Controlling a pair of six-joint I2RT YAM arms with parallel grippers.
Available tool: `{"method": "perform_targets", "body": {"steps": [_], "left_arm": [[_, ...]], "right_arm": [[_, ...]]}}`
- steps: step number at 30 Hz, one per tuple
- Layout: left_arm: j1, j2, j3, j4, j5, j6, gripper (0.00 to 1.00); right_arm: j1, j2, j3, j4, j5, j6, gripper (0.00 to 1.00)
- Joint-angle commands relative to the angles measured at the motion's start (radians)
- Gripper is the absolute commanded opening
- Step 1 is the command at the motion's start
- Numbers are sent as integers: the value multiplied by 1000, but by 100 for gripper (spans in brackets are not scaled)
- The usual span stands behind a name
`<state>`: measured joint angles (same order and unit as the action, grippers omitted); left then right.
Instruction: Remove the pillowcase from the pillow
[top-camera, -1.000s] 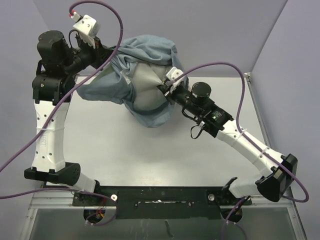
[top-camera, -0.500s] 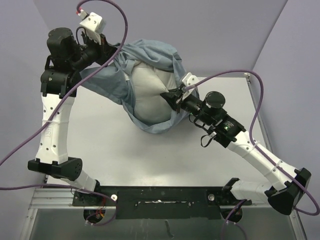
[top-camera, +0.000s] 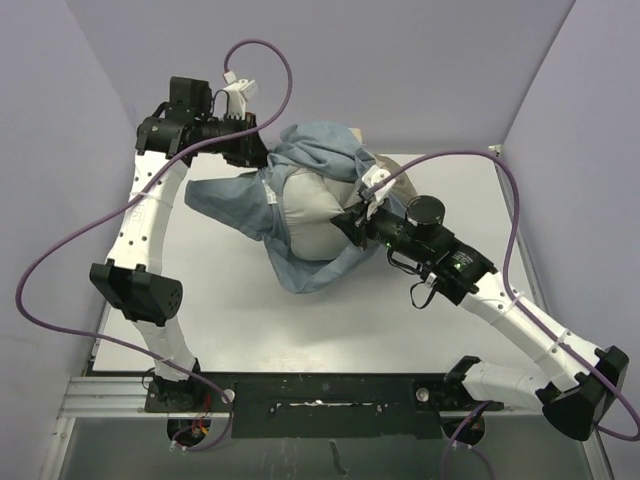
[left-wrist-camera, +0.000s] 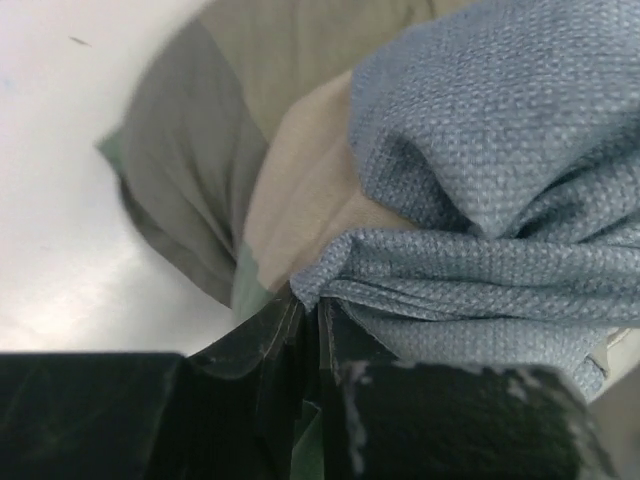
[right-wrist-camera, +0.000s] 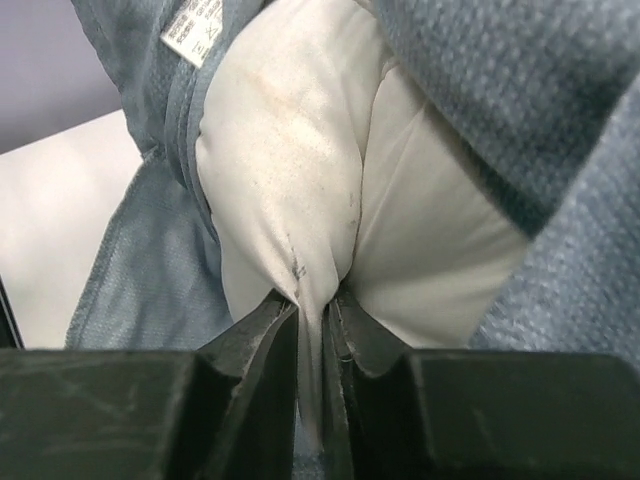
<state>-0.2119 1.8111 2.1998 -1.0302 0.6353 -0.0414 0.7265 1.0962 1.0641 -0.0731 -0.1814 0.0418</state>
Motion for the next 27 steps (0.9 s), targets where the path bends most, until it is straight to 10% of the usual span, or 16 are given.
{"method": "perform_targets", "body": {"steps": [1, 9, 20, 27], "left_arm": [[-21, 81, 15, -167, 271, -65, 2], [-105, 17, -81, 17, 420, -236, 0], [-177, 14, 0, 86, 383, -341, 0], [-212, -8, 42, 101, 344, -344, 0]], "right_arm": [[-7, 1, 146, -74, -74, -21, 19], [65, 52, 310, -274, -119, -219, 65], [252, 123, 442, -548, 42, -430, 75], [349, 59, 247, -451, 130, -385, 75]]}}
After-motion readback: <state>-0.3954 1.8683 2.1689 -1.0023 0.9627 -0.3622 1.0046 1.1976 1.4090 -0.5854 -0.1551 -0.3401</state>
